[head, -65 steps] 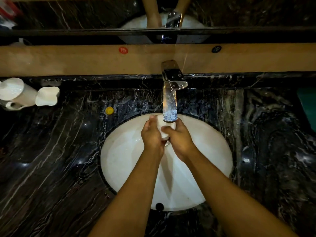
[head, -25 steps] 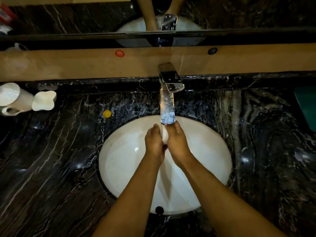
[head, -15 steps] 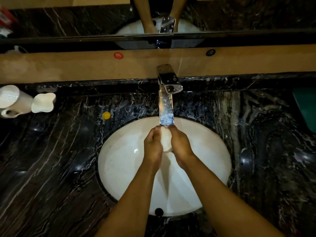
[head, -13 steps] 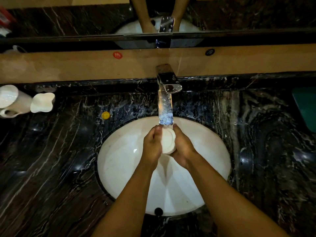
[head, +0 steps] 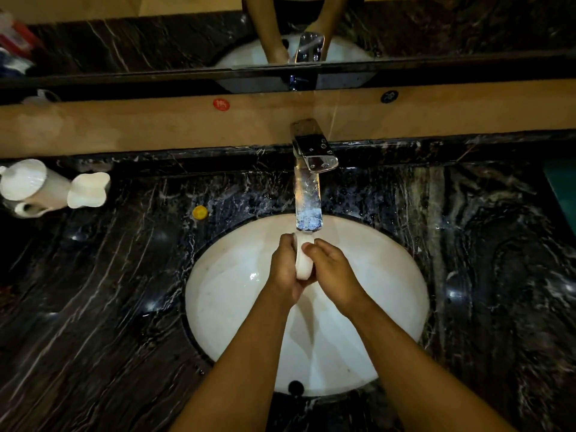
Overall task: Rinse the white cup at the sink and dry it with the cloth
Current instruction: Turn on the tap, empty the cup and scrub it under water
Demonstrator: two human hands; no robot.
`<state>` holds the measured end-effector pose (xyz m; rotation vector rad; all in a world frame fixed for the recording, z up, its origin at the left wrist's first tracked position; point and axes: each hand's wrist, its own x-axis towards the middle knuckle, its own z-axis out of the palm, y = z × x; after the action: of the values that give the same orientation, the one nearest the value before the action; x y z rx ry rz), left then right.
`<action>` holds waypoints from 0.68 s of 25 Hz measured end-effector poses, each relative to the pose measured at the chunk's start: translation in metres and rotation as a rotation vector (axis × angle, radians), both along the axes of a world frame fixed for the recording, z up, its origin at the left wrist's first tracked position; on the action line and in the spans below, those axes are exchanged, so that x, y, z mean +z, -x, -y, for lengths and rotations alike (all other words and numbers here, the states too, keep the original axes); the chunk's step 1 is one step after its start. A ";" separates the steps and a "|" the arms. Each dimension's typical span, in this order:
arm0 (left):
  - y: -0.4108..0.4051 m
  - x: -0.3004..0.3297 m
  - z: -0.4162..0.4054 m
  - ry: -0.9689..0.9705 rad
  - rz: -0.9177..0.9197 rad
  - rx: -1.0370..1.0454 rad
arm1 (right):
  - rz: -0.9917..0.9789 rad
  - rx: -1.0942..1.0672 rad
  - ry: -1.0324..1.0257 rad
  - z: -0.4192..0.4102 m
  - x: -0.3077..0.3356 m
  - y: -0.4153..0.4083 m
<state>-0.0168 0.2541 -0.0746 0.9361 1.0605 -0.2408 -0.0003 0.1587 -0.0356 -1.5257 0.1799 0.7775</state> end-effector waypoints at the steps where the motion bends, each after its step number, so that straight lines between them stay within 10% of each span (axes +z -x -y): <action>1: 0.000 -0.002 0.001 -0.084 0.031 -0.023 | -0.050 -0.049 -0.002 -0.003 0.002 -0.001; 7: 0.008 -0.006 -0.006 -0.306 0.120 -0.052 | -0.330 -0.071 -0.015 -0.001 0.002 -0.024; 12: 0.018 0.005 -0.016 0.350 -0.076 -0.169 | 0.226 0.293 0.145 0.004 -0.001 -0.017; 15: 0.015 0.009 -0.025 0.465 -0.002 -0.126 | 0.611 0.748 0.299 0.023 -0.012 -0.024; 17: 0.011 0.010 -0.026 0.416 0.039 -0.024 | 0.693 0.672 0.350 0.032 -0.021 -0.024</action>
<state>-0.0280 0.2796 -0.0648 0.5761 0.9176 -0.4424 0.0242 0.1271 -0.0564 -2.1374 -0.7834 0.6969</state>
